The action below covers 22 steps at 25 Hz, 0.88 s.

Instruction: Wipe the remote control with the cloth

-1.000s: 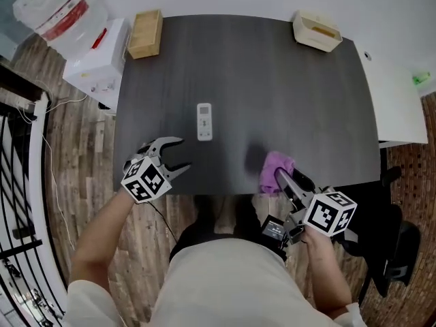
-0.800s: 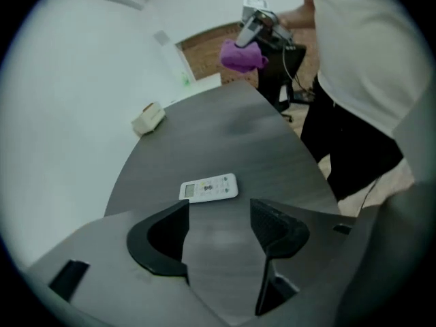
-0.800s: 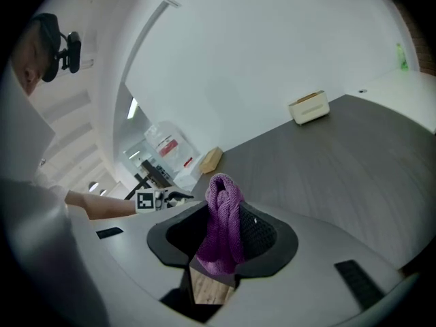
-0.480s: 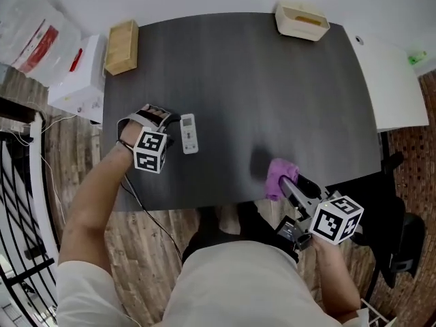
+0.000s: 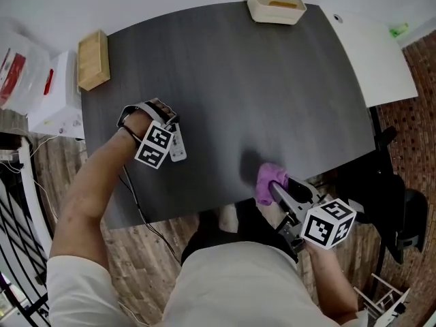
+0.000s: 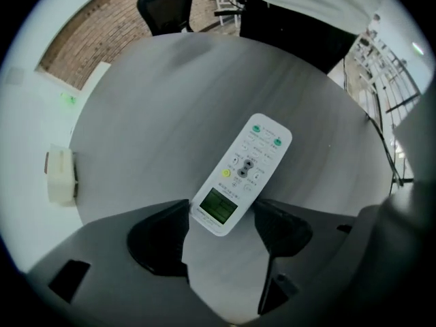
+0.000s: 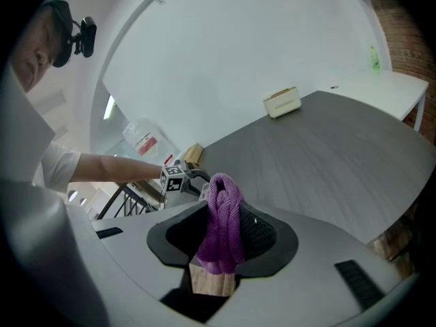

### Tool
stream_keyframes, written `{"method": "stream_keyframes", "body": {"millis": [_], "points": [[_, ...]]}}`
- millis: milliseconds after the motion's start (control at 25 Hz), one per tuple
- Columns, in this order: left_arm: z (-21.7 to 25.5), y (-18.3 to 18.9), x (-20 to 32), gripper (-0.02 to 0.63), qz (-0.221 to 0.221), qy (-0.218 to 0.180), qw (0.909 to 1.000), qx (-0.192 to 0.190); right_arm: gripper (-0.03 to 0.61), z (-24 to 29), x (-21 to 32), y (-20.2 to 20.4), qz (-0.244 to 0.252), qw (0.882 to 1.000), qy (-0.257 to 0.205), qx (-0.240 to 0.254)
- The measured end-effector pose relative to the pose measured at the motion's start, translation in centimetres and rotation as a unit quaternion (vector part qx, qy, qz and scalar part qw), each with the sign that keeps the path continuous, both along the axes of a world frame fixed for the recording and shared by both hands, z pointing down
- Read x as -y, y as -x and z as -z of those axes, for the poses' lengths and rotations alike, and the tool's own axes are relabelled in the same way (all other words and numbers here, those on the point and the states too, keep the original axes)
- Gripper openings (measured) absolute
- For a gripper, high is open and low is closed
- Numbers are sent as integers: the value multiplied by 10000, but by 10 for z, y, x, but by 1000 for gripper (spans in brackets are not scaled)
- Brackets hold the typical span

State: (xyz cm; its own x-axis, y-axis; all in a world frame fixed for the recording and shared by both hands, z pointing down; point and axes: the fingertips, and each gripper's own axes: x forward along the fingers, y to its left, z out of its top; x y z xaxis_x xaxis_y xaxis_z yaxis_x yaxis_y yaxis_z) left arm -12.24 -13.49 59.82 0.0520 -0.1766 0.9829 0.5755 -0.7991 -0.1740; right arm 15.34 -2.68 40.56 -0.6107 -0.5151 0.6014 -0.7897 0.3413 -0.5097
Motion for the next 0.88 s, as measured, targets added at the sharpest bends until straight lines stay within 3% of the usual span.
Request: {"method": "stream_keyframes", "body": {"millis": [240,440,560,680,880], "points": [[2,0,-31,291,1104,392,9928,-233,132,0,-1,20,144,9998,-33,101],[5,4,-75,290,2480,542,9658,-524,132,1,0,40,333,9993,-102,161],[5,5,-107,290,3332,611,9381,-720,132,-4,-3,51,436,9988,-92,182],[9,2,-134,253,4207,657,8992,-1004,132,-19,-7,68,583,9982,-8,121],[11,-22,-170,230,5048,920,8445,-1533,132,-57,-22,119,1226,9921,250,58]]}}
